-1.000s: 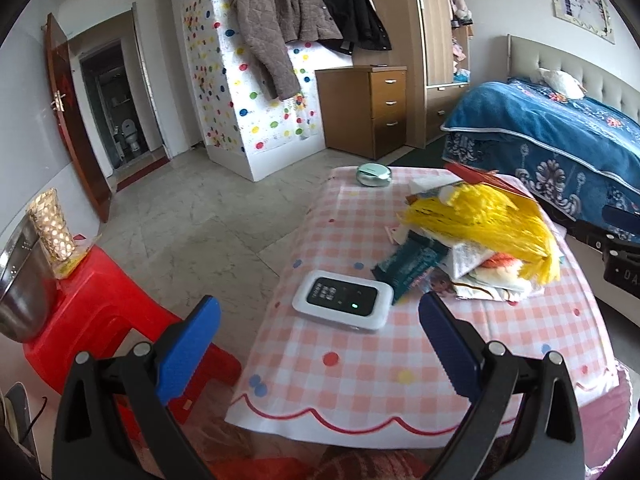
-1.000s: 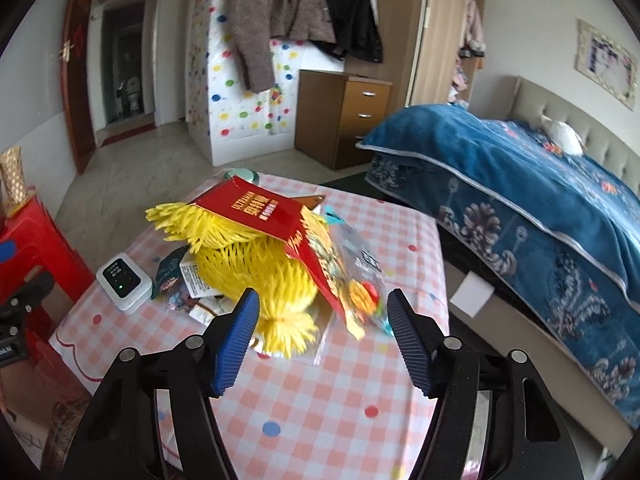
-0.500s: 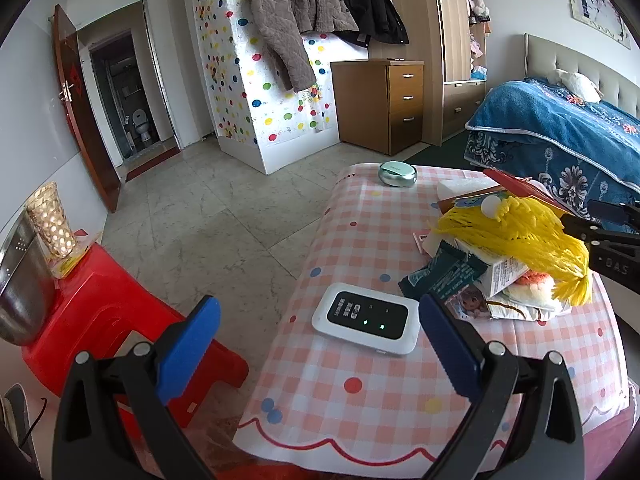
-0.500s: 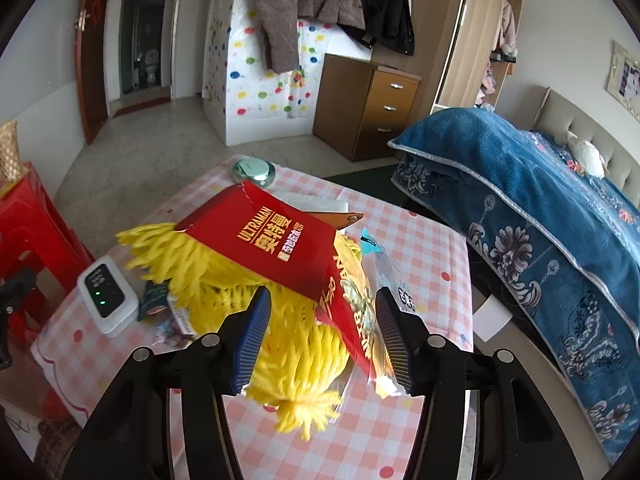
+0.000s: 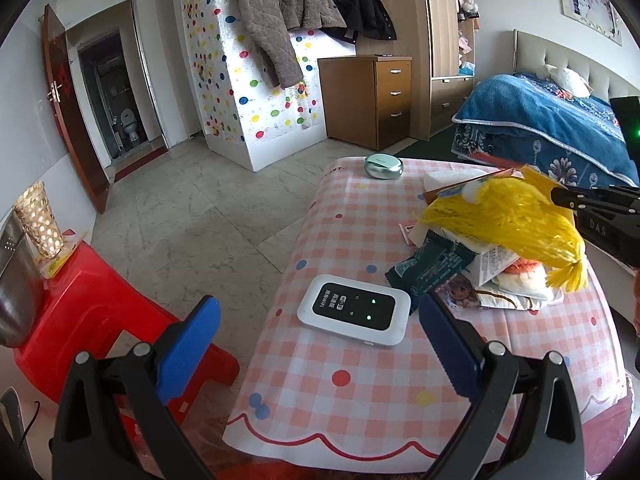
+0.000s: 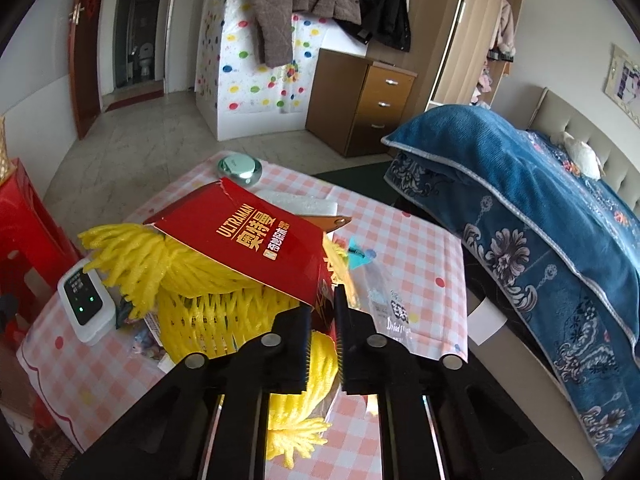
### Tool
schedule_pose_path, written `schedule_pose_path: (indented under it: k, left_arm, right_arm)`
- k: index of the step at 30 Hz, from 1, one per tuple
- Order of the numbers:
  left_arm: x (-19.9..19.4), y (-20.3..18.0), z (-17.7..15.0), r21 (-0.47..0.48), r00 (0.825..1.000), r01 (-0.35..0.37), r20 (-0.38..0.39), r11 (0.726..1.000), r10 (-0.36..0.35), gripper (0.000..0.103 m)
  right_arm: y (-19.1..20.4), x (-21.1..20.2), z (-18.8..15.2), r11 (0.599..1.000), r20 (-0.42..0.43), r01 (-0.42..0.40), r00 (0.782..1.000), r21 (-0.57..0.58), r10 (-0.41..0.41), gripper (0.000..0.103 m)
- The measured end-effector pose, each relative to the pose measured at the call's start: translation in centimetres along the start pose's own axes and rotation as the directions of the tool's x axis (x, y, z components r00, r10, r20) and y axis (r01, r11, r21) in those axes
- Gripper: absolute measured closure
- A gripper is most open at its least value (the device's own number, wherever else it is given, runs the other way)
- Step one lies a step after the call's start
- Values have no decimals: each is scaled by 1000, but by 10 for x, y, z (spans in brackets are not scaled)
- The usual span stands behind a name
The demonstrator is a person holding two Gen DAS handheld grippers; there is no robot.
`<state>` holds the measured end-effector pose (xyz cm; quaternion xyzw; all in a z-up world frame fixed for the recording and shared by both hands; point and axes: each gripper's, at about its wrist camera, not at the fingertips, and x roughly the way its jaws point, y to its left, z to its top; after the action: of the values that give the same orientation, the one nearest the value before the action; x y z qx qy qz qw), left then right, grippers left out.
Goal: Collect trash
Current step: 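Grasp the red snack packet with the right gripper while left gripper approaches yellow foam net, then grasp the yellow foam net with the left gripper and lift it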
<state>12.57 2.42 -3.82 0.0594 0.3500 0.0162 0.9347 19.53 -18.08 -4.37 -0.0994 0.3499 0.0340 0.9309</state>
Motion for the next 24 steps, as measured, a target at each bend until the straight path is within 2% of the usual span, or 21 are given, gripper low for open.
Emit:
schedule_pose_path:
  k: [5, 14, 24]
  left_arm:
    - [-10, 1, -5, -4, 1000, 4, 3, 1000, -4, 7]
    - [-34, 3, -19, -7, 1000, 7, 19, 1000, -6, 7]
    - [-54, 11, -38, -27, 1000, 17, 26, 999, -17, 7]
  right_arm:
    - [-6, -25, 3, 999, 51, -7, 999, 43, 5, 98]
    - [-8, -80, -7, 990, 116, -88, 990, 107, 75, 102]
    - [-5, -116, -26, 970, 143, -178, 977, 165, 156, 103]
